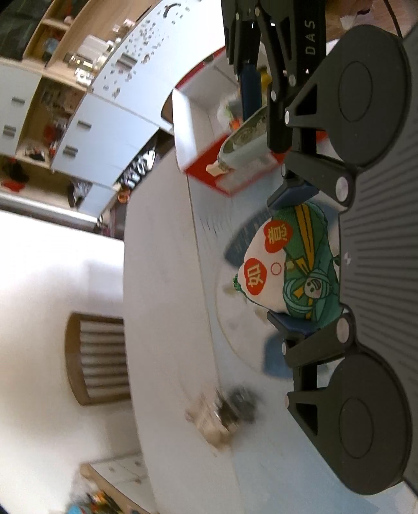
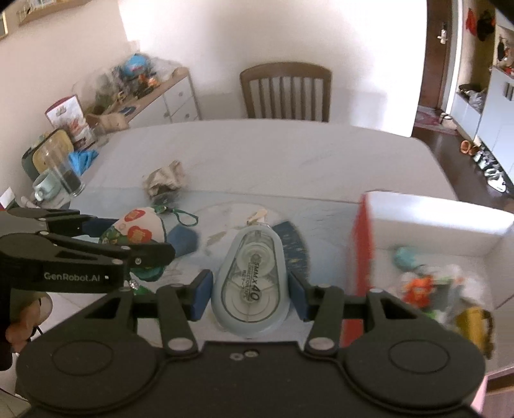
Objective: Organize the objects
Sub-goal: 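Carry the charm pouch and tape dispenser over the red cardboard box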
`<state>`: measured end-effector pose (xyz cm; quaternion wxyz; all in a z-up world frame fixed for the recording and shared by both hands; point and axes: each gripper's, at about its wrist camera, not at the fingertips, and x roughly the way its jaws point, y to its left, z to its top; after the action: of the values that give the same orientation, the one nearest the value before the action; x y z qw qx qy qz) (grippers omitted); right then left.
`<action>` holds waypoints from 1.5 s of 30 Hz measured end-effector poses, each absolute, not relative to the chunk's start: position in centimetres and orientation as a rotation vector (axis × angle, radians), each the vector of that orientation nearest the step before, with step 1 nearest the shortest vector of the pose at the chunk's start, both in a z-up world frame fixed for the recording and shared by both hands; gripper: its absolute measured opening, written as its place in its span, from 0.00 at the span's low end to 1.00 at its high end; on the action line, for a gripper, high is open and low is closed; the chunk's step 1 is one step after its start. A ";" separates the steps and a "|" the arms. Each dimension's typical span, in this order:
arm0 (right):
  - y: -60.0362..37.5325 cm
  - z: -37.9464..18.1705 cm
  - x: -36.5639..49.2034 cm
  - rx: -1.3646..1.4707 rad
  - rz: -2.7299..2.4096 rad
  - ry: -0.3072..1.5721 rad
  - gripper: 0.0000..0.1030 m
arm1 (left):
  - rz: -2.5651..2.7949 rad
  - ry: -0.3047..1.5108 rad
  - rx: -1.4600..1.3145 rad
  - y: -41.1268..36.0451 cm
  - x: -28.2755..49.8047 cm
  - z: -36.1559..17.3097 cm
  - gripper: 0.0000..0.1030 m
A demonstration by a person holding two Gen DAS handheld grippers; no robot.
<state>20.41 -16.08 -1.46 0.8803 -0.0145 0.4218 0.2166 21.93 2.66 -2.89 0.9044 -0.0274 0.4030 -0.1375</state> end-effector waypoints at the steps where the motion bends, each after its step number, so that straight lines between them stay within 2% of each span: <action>1: -17.1 -1.3 20.5 -0.025 0.444 0.873 0.48 | -0.294 0.828 -0.051 1.7 22.0 -2.6 0.65; 10: -25.8 -0.8 21.8 -0.004 0.359 0.834 0.48 | -0.388 0.758 0.014 -8.0 24.4 0.7 0.65; 20: -34.4 -1.4 23.7 -0.003 0.249 0.813 0.48 | -0.473 0.737 0.066 -18.0 26.7 1.5 0.65; 32: -38.7 -6.0 25.9 -0.004 0.227 0.889 0.48 | -0.518 0.912 0.099 -24.1 28.3 -4.9 0.66; 45: -37.9 -10.5 26.7 -0.042 0.266 0.988 0.48 | -0.438 1.014 0.183 -25.4 28.9 -9.7 0.66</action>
<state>26.69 -37.86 -10.53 0.8717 -0.0201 0.4727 0.1272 28.95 -25.37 -9.70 0.8474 0.0868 0.4807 -0.2079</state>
